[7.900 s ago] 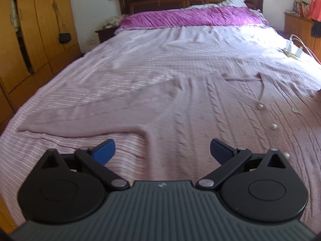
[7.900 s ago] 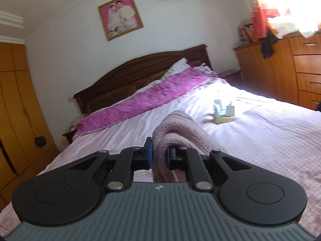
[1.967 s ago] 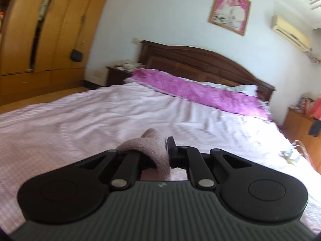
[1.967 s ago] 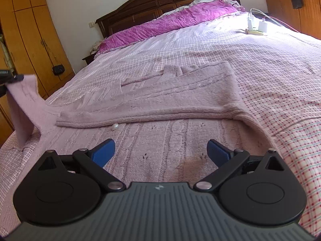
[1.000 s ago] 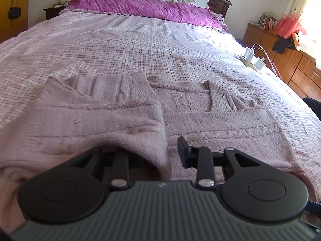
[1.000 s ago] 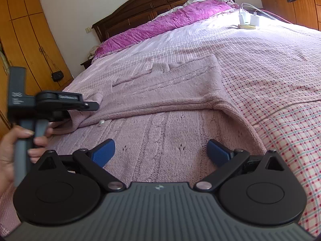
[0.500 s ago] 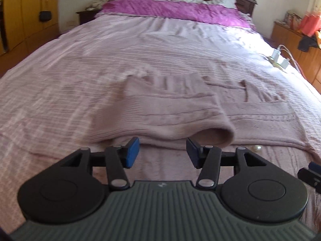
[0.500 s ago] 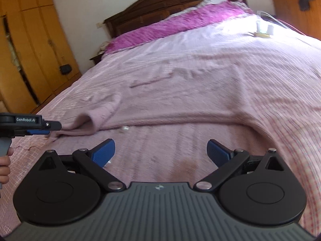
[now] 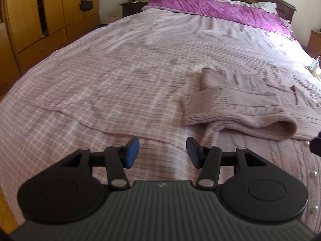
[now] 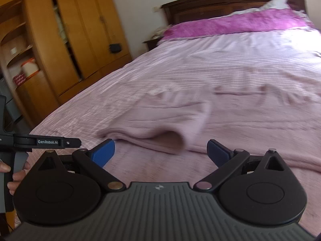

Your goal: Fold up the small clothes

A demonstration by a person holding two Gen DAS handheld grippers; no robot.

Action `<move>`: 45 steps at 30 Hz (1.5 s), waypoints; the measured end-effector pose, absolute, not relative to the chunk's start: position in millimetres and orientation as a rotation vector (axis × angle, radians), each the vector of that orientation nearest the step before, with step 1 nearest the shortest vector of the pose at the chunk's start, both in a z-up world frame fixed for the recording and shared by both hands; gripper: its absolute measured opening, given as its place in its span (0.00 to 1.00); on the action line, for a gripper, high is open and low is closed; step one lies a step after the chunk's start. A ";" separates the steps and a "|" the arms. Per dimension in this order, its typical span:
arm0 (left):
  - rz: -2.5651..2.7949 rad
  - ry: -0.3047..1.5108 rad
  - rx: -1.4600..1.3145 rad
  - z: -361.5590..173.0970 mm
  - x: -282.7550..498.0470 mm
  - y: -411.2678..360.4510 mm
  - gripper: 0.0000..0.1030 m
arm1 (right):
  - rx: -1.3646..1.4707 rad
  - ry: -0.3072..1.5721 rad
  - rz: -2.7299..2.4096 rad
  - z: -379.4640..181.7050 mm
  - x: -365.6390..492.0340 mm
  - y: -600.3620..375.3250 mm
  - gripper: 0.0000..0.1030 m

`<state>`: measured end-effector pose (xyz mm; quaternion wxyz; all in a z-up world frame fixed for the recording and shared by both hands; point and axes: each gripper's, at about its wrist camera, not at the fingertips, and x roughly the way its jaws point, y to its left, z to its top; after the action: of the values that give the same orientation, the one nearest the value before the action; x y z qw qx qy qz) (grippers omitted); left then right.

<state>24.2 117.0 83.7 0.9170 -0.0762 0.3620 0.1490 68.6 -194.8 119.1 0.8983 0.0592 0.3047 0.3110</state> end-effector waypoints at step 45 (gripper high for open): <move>0.387 0.773 -0.237 38.4 6.8 172.4 0.66 | -0.602 0.519 0.660 78.2 105.0 43.1 0.09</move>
<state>6.8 172.4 38.4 0.9013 -0.1146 0.3737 0.1869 105.0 43.1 78.2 0.8694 -0.2880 0.2481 0.3156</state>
